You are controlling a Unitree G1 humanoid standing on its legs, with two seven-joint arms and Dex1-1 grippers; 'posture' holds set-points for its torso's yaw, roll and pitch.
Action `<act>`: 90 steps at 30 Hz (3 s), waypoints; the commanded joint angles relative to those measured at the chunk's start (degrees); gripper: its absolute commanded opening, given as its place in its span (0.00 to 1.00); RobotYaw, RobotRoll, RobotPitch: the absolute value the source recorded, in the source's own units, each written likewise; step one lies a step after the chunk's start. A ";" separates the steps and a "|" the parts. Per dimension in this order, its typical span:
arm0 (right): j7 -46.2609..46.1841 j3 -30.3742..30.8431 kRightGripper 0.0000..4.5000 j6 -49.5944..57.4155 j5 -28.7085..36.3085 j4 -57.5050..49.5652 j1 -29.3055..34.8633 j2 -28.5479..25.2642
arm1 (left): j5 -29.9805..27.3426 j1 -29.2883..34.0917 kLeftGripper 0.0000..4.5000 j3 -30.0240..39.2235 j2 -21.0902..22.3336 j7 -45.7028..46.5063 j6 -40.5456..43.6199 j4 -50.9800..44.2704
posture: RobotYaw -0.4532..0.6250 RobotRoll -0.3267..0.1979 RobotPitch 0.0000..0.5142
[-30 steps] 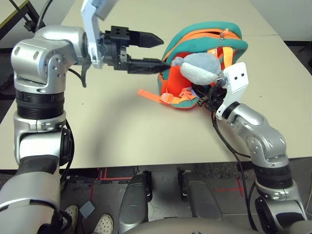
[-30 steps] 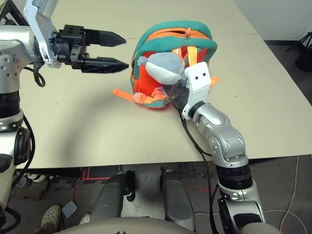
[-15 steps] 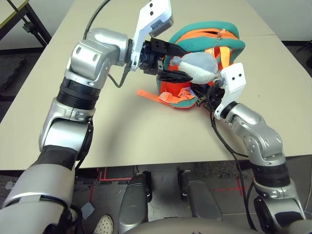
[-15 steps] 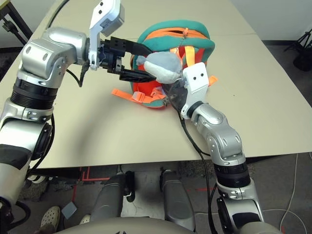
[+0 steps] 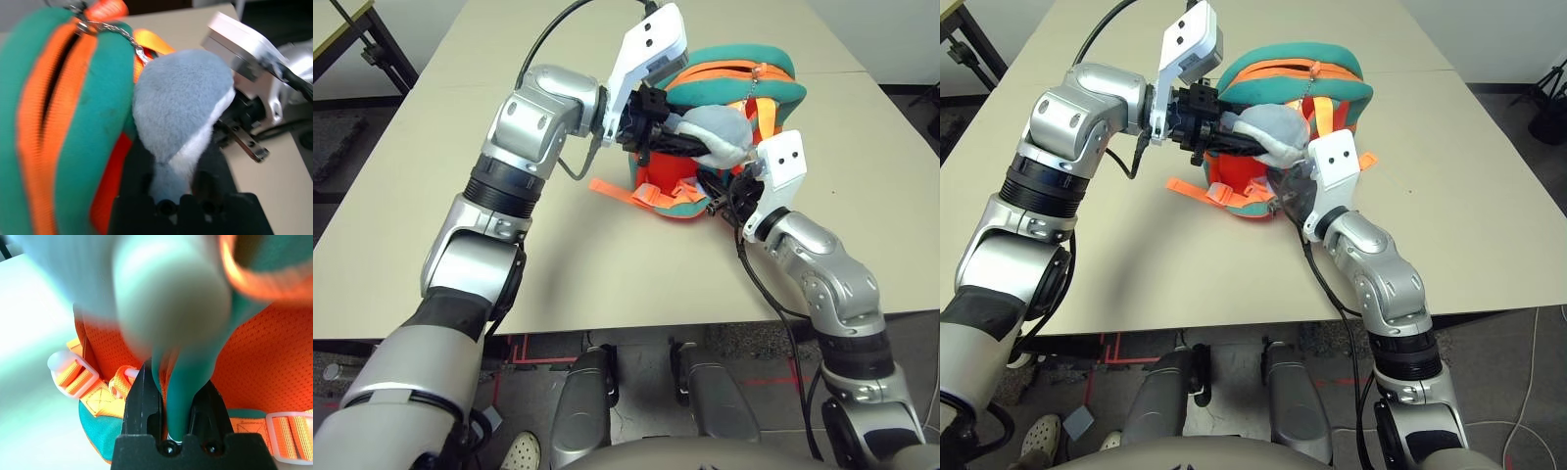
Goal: Put the pencil case into the backpack and zip it.
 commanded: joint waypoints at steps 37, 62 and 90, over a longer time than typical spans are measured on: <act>2.50 0.07 0.08 -7.53 -3.53 13.53 -5.18 2.43 | -5.08 22.85 0.04 20.06 18.31 17.45 11.79 -10.37 | 0.42 0.62 0.20; 3.10 -0.15 0.08 -7.19 -3.83 13.42 -5.42 2.31 | -1.03 34.60 0.04 10.36 11.10 18.73 3.41 0.83 | 0.41 0.62 0.23; 8.68 -1.21 0.72 1.97 1.22 5.84 -4.64 -2.44 | -4.25 33.09 0.87 13.66 8.41 16.12 7.12 -2.08 | 0.39 0.62 0.26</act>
